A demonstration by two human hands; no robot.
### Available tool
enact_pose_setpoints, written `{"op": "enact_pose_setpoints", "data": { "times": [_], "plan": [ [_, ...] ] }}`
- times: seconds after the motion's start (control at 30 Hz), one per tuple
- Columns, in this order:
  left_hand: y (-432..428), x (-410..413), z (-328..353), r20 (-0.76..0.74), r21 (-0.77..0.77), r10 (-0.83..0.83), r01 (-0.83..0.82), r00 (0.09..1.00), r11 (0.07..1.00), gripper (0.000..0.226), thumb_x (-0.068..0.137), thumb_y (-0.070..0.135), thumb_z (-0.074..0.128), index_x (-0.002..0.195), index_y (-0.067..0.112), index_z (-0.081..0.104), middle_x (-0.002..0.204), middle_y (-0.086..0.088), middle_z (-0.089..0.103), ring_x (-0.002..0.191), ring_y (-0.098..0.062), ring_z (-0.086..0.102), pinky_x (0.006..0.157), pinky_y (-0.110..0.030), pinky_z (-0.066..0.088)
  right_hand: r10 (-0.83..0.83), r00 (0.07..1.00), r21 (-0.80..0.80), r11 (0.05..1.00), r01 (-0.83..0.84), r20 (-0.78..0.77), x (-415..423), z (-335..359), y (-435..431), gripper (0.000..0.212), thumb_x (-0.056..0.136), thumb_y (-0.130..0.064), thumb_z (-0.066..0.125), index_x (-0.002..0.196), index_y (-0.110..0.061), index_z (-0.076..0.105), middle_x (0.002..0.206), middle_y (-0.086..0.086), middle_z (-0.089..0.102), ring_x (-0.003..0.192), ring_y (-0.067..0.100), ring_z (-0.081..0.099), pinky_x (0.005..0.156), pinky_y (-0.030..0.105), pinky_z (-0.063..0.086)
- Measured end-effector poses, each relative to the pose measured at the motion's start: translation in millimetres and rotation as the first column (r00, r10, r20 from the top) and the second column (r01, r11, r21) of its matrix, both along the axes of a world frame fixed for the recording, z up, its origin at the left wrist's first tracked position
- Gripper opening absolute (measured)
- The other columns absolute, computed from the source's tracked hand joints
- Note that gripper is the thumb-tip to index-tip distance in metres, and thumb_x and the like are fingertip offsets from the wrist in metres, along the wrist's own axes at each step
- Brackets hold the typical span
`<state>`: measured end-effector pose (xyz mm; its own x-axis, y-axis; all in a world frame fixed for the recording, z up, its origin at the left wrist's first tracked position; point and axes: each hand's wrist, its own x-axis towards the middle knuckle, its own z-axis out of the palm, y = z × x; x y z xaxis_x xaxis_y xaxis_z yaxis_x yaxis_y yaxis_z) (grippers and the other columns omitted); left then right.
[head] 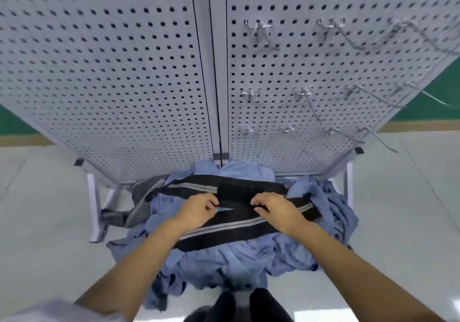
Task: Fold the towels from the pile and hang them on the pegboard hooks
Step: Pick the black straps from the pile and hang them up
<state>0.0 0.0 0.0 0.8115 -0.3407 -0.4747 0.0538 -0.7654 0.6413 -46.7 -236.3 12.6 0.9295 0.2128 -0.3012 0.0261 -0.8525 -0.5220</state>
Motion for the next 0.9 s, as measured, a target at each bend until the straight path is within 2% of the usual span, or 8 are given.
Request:
{"op": "enact_pose_setpoints", "data": {
  "times": [0.13,0.23,0.33,0.43,0.57,0.7,0.8,0.9],
  "plan": [
    [7,-20,-9,0.017,0.165,-0.079,0.075,0.997,0.983,0.032,0.089,0.02,0.065,0.119,0.013,0.058,0.116,-0.006,0.062,0.106,-0.018,0.058,0.095,-0.03,0.047,0.011,0.999,-0.013,1.0,-0.011,-0.043,-21,-7,4,0.03,0.094,-0.014,0.055,0.123,-0.014,0.057,0.128,0.006,0.051,0.116,0.022,0.051,0.097,0.034,0.044],
    [4,-33,-11,0.137,0.284,-0.176,0.132,0.975,0.95,0.046,0.089,0.032,0.063,0.131,0.019,0.05,0.132,-0.004,0.052,0.122,-0.021,0.047,0.103,-0.033,0.039,0.003,0.999,-0.033,0.999,-0.005,-0.054,-33,-9,5,0.033,0.093,-0.012,0.054,0.126,-0.014,0.055,0.131,0.005,0.047,0.12,0.024,0.048,0.099,0.036,0.043],
    [-8,-38,-9,0.215,0.377,-0.254,0.16,0.943,0.912,0.048,0.09,0.041,0.058,0.134,0.024,0.045,0.133,-0.001,0.049,0.126,-0.021,0.041,0.105,-0.034,0.033,-0.001,0.999,-0.085,0.996,-0.002,-0.034,-39,-8,5,0.037,0.093,-0.014,0.054,0.13,-0.017,0.051,0.136,0.002,0.045,0.124,0.022,0.044,0.1,0.03,0.039],
    [-27,-35,-9,0.233,0.352,-0.208,0.117,0.95,0.929,0.044,0.086,0.048,0.06,0.124,0.025,0.054,0.124,0.002,0.054,0.119,-0.018,0.048,0.102,-0.034,0.037,-0.021,1.0,-0.062,0.998,0.02,-0.01,-44,-14,7,0.039,0.094,-0.016,0.054,0.133,-0.02,0.049,0.138,-0.001,0.045,0.124,0.018,0.046,0.099,0.024,0.037],
    [-51,-32,-6,0.164,0.184,-0.186,0.155,0.969,0.971,0.023,0.084,0.041,0.066,0.096,0.021,0.064,0.102,0.001,0.065,0.098,-0.017,0.061,0.082,-0.03,0.048,-0.057,0.998,-0.003,0.998,0.057,0.011,-45,-11,3,0.043,0.093,-0.015,0.055,0.135,-0.021,0.049,0.138,-0.004,0.047,0.122,0.016,0.05,0.099,0.024,0.039],
    [-59,-26,25,0.13,-0.126,-0.107,0.124,0.986,0.984,0.011,0.086,0.018,0.067,0.08,0.025,0.061,0.091,0.001,0.068,0.093,-0.016,0.064,0.091,-0.038,0.049,-0.148,0.988,0.203,0.97,0.137,0.042,-50,20,-7,0.036,0.095,-0.018,0.057,0.131,-0.014,0.054,0.129,0.002,0.058,0.116,0.013,0.056,0.101,0.027,0.043],
    [-65,-23,78,0.105,-0.372,-0.005,0.043,0.994,0.927,0.009,0.088,0.008,0.064,0.085,0.016,0.063,0.089,0.003,0.066,0.093,-0.01,0.062,0.089,-0.019,0.047,-0.292,0.956,0.464,0.845,0.265,-0.014,-53,69,-10,0.033,0.095,-0.02,0.058,0.127,-0.012,0.055,0.114,-0.007,0.061,0.109,0.005,0.057,0.093,0.013,0.046],
    [-74,-30,135,0.102,-0.488,0.06,-0.003,0.993,0.873,0.01,0.089,0.007,0.063,0.084,0.016,0.063,0.085,0.008,0.066,0.083,0.003,0.06,0.077,-0.01,0.045,-0.336,0.942,0.513,0.812,0.28,0.019,-54,116,-11,0.04,0.089,-0.026,0.066,0.126,-0.016,0.055,0.11,-0.012,0.059,0.105,0.0,0.055,0.089,0.011,0.044]
  ]
}}
